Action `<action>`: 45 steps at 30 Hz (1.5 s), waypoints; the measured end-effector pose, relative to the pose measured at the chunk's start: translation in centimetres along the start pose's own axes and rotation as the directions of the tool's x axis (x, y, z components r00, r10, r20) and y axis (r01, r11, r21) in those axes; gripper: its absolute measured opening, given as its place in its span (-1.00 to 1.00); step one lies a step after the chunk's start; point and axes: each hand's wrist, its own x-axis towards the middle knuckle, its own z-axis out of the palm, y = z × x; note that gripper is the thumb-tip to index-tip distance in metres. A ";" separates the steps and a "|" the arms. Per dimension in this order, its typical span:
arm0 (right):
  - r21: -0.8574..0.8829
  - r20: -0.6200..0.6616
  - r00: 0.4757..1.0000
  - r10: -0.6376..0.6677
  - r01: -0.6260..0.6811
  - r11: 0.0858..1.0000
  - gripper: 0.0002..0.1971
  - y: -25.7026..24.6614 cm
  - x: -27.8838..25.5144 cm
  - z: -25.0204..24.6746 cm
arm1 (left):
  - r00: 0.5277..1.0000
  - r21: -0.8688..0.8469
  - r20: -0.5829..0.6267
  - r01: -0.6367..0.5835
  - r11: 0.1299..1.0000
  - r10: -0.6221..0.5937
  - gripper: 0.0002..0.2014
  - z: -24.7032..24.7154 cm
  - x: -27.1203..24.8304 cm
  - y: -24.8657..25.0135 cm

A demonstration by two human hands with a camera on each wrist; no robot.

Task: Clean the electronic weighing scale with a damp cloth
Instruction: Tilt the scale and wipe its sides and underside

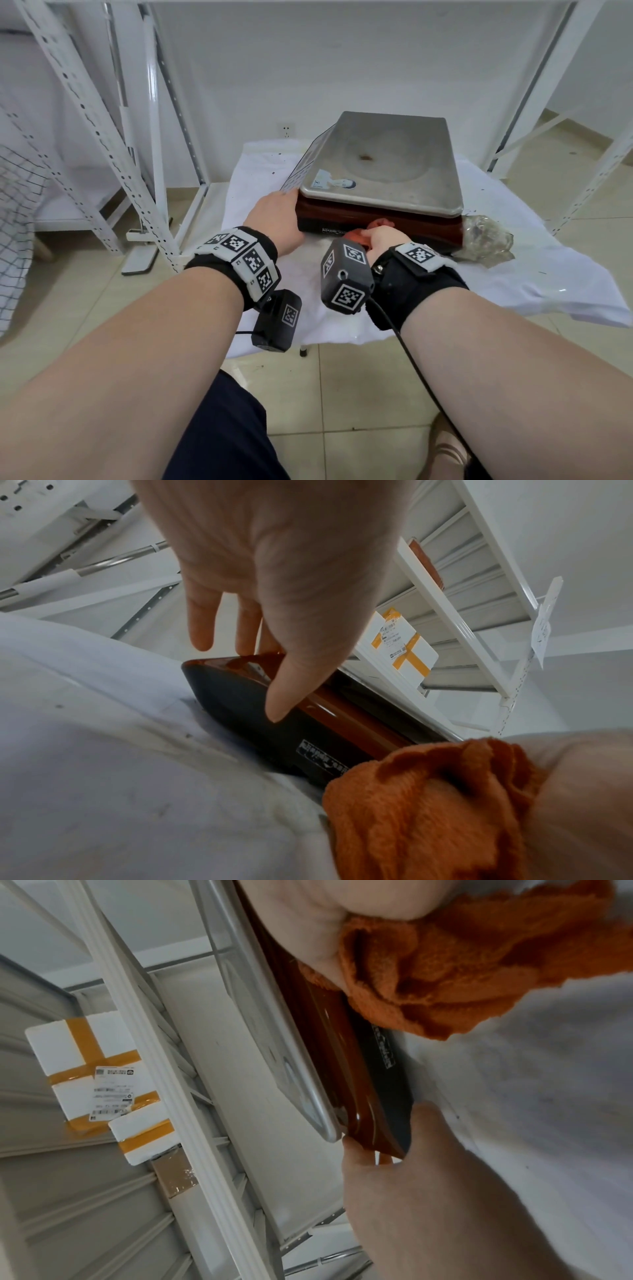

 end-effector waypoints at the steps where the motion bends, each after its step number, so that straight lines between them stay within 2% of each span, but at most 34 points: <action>1: -0.037 0.012 1.000 -0.007 0.007 0.999 -0.70 0.2 -0.2 -0.3 | 1.000 0.001 0.019 0.008 1.000 -0.008 -0.59 -0.1 -0.1 0.1; 4: -0.036 0.050 0.999 -0.008 0.010 0.999 -0.90 0.3 -0.9 -1.0 | 0.996 -0.034 0.084 0.025 0.999 -0.022 -0.56 -0.9 -0.4 0.4; 6: -0.038 0.090 0.995 -0.049 0.052 0.998 -0.91 -0.3 -1.7 -1.5 | 0.994 -0.118 0.108 0.047 0.992 -0.034 -0.61 -1.3 -0.7 0.6; 7: -0.048 0.127 0.991 -0.051 0.057 0.997 -0.89 -0.5 -2.1 -1.8 | 0.995 -0.159 0.084 0.056 0.986 -0.043 -0.63 -1.5 -1.0 0.8; 9: -0.040 0.221 0.974 -0.049 0.060 0.997 -0.87 -1.1 -3.1 -2.7 | 0.995 -0.222 -0.046 0.078 0.972 -0.090 -0.62 -1.7 -1.6 1.5; 11: -0.007 0.300 0.952 -0.058 0.063 0.998 -0.84 -1.7 -4.0 -3.5 | 0.971 -0.343 -0.182 0.083 0.935 -0.153 -0.66 -2.1 -2.6 2.8; 12: 0.008 0.335 0.940 -0.074 0.075 0.997 -0.83 -1.8 -4.4 -3.7 | 0.965 -0.416 -0.206 0.066 0.907 -0.165 -0.73 -2.2 -3.0 3.5; 13: 0.016 0.359 0.929 -0.087 0.087 0.996 -0.81 -2.0 -4.7 -3.9 | 0.970 -0.490 -0.184 0.051 0.870 -0.160 -0.78 -2.4 -3.5 4.3; 14: 0.030 0.386 0.918 -0.097 0.093 0.995 -0.80 -2.2 -5.0 -4.0 | 0.984 -0.574 -0.108 0.057 0.817 -0.145 -0.78 -2.5 -3.8 4.9; 16: 0.051 0.431 0.896 -0.110 0.097 0.994 -0.75 -2.7 -5.9 -4.2 | 0.990 -0.740 0.126 0.140 0.658 -0.069 -0.70 -2.9 -4.4 6.1; 18: 0.075 0.462 0.876 -0.136 0.115 0.991 -0.74 -3.0 -6.4 -4.3 | 0.947 -0.810 0.320 0.256 0.528 0.031 -0.62 -3.3 -4.9 6.5; 19: 0.075 0.455 0.878 -0.150 0.130 0.989 -0.74 -3.3 -6.5 -4.4 | 0.924 -0.825 0.375 0.296 0.482 0.075 -0.64 -3.4 -5.2 6.5; 22: 0.075 0.399 0.886 -0.237 0.226 0.971 -0.73 -3.7 -6.5 -4.8 | 0.886 -0.833 0.445 0.357 0.422 0.130 -0.85 -4.0 -6.0 6.6; 24: -0.011 0.352 0.882 -0.313 0.338 0.941 -0.74 -3.6 -6.3 -5.1 | 0.887 -0.828 0.452 0.377 0.416 0.097 -0.85 -4.0 -6.2 7.0; 26: -0.144 0.310 0.858 -0.410 0.468 0.872 -0.71 -3.3 -6.2 -5.4 | 0.891 -0.827 0.451 0.395 0.400 0.054 -0.84 -3.9 -6.3 7.4; 27: -0.230 0.305 0.830 -0.467 0.540 0.809 -0.69 -3.2 -6.3 -5.5 | 0.891 -0.826 0.452 0.404 0.393 0.035 -0.85 -3.7 -6.3 7.7; 29: -0.399 0.352 0.753 -0.556 0.658 0.639 -0.68 -3.0 -6.3 -5.6 | 0.891 -0.831 0.454 0.430 0.354 -0.015 -0.87 -3.4 -6.3 8.2; 30: -0.459 0.408 0.722 -0.559 0.691 0.558 -0.63 -3.0 -6.4 -5.7 | 0.888 -0.840 0.457 0.447 0.308 -0.042 -0.87 -3.3 -6.3 8.4; 31: -0.498 0.472 0.700 -0.536 0.713 0.494 -0.57 -3.0 -6.5 -5.6 | 0.885 -0.853 0.460 0.463 0.241 -0.073 -0.85 -3.3 -6.2 8.4; 33: -0.536 0.590 0.657 -0.469 0.754 0.381 -0.43 -2.9 -6.6 -5.4 | 0.874 -0.876 0.473 0.479 0.045 -0.111 -0.79 -3.5 -6.1 8.5; 34: -0.549 0.631 0.643 -0.434 0.766 0.335 -0.38 -2.8 -6.5 -5.3 | 0.870 -0.876 0.482 0.480 -0.048 -0.102 -0.75 -3.6 -6.0 8.5; 35: -0.558 0.659 0.637 -0.400 0.771 0.307 -0.37 -2.8 -6.6 -5.2 | 0.871 -0.873 0.485 0.478 -0.094 -0.074 -0.72 -3.8 -6.1 8.4; 36: -0.561 0.681 0.633 -0.368 0.774 0.293 -0.39 -2.8 -6.8 -5.1 | 0.873 -0.871 0.486 0.482 -0.094 -0.033 -0.70 -3.9 -6.1 8.3; 38: -0.573 0.707 0.636 -0.308 0.771 0.278 -0.45 -2.7 -7.2 -4.9 | 0.879 -0.879 0.475 0.476 -0.016 0.036 -0.74 -4.0 -6.3 8.3; 40: -0.614 0.678 0.670 -0.302 0.743 0.269 -0.40 -2.8 -7.3 -4.7 | 0.896 -0.896 0.445 0.444 0.018 0.011 -0.86 -3.8 -6.5 8.3; 43: -0.615 0.573 0.735 -0.362 0.678 0.403 -0.40 -3.5 -6.2 -5.2 | 0.915 -0.919 0.377 0.389 0.067 -0.144 -0.86 -3.3 -6.1 7.8; 44: -0.641 0.517 0.743 -0.426 0.666 0.382 -0.45 -3.8 -5.8 -5.4 | 0.907 -0.923 0.359 0.380 0.057 -0.220 -0.85 -3.2 -5.7 7.5; 45: -0.689 0.451 0.734 -0.508 0.648 0.325 -0.51 -4.2 -5.3 -5.8 | 0.895 -0.931 0.326 0.359 0.058 -0.304 -0.85 -3.0 -5.5 7.1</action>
